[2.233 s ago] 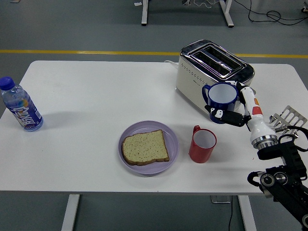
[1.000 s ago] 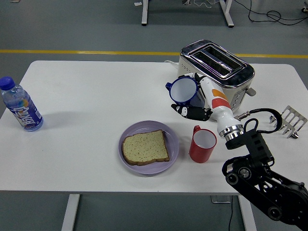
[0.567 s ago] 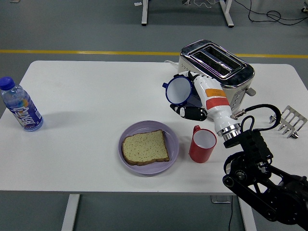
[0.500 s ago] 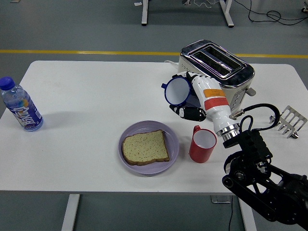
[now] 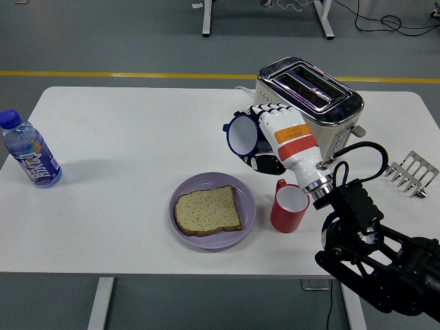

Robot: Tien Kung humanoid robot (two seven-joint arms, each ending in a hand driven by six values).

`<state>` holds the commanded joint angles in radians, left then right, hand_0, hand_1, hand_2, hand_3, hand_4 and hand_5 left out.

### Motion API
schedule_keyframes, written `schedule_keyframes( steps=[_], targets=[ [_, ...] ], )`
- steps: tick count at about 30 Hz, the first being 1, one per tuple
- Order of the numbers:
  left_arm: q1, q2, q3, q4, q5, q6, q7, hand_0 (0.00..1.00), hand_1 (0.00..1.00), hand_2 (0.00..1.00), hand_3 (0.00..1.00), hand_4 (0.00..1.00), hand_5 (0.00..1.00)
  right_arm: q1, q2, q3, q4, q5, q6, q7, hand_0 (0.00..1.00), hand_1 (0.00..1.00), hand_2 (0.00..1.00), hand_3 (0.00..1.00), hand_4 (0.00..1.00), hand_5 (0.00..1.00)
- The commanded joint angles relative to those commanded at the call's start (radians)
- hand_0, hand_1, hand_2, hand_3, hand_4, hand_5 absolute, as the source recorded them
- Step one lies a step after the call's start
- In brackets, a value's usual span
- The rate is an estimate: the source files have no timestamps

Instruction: Pick up the cup,pour liquid into bread,place the cup on the desk

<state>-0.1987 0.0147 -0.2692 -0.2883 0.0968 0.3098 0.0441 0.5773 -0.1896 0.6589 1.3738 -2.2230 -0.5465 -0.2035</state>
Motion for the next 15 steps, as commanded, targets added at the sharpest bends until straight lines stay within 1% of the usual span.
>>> schedule_keyframes(
  steps=[5,10,15],
  targets=[
    [0.000,0.000,0.000,0.000,-0.001,0.000,0.000,0.685,0.692,0.698,0.552,0.256,0.998,0.017,-0.004,-0.015,-0.009,-0.044,0.005,-0.003,0.294,0.284,0.426,0.465,0.787,0.048],
    [0.000,0.000,0.000,0.000,0.000,0.000,0.000,0.684,0.692,0.697,0.552,0.256,0.998,0.033,-0.008,-0.031,-0.021,-0.046,0.008,-0.002,0.297,0.285,0.428,0.465,0.786,0.049],
    [0.000,0.000,-0.001,0.000,0.001,0.000,0.001,0.685,0.692,0.697,0.551,0.256,0.998,0.048,-0.010,-0.040,-0.032,-0.046,-0.003,-0.001,0.305,0.286,0.428,0.464,0.786,0.053]
  ],
)
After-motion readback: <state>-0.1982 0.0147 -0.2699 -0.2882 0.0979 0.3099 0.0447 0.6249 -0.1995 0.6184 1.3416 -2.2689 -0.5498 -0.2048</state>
